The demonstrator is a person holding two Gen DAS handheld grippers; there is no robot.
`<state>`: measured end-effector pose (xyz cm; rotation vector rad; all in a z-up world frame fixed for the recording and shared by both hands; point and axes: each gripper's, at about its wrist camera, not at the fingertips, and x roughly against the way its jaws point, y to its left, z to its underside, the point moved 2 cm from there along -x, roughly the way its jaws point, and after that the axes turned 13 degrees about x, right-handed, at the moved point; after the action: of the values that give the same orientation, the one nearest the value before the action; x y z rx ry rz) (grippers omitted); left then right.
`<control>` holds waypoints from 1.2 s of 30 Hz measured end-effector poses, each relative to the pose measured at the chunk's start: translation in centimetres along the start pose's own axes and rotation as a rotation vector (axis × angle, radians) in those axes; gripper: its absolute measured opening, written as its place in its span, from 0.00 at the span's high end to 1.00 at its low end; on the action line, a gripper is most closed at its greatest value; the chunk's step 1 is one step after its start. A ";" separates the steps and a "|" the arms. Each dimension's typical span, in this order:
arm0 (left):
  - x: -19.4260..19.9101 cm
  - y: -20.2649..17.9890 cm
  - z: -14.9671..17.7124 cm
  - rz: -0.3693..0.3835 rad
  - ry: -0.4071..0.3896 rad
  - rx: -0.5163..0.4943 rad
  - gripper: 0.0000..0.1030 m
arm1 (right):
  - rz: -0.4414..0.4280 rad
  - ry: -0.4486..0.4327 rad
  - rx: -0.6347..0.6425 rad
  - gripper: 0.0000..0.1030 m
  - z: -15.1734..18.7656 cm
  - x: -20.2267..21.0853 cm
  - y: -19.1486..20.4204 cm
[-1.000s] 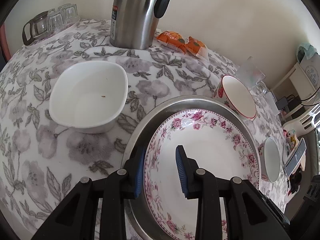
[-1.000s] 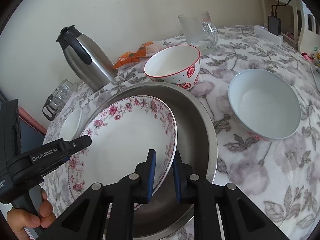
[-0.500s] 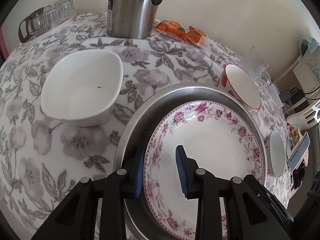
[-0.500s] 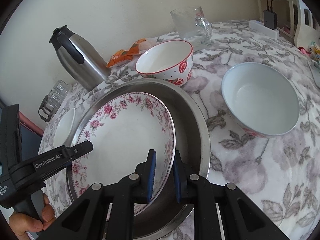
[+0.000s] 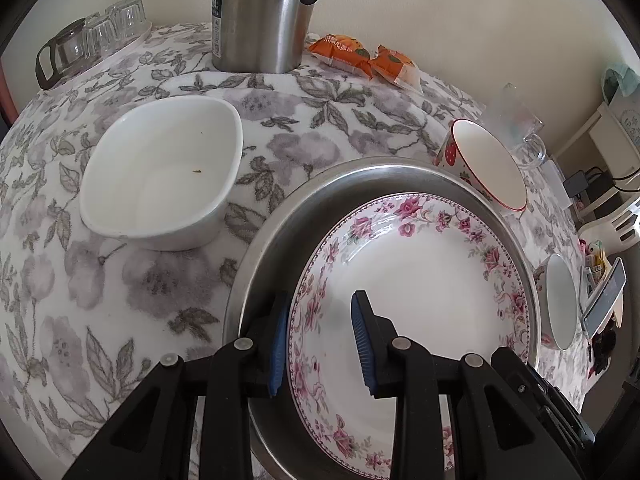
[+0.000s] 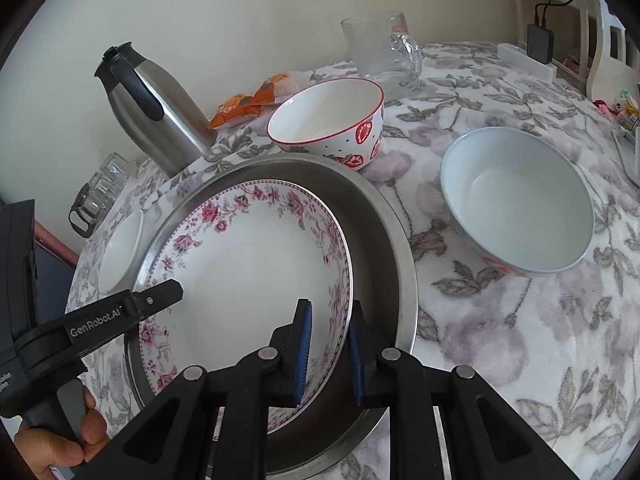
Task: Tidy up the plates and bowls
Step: 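Open both tools to release the plate in the basin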
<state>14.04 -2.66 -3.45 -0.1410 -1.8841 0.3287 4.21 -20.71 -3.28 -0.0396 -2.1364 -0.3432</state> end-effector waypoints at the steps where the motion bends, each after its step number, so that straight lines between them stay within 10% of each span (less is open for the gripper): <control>1: 0.0 0.0 0.0 0.000 0.000 0.000 0.69 | 0.002 0.002 0.002 0.81 0.0 0.0 0.0; 29: 3.8 -0.5 -0.6 -0.006 -0.092 -0.006 0.52 | 0.038 -0.102 0.043 0.76 -1.2 3.5 0.8; 33: 4.9 -0.4 -0.8 -0.030 -0.131 0.002 0.43 | 0.072 -0.123 0.033 0.37 -1.3 3.9 0.6; 36: 4.9 0.3 -1.0 -0.078 -0.137 0.029 0.41 | 0.080 -0.120 0.027 0.31 -1.3 3.8 0.2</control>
<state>13.36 -0.94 1.26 -0.0257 -2.0132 0.3195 3.17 -21.24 0.58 -0.1329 -2.2507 -0.2704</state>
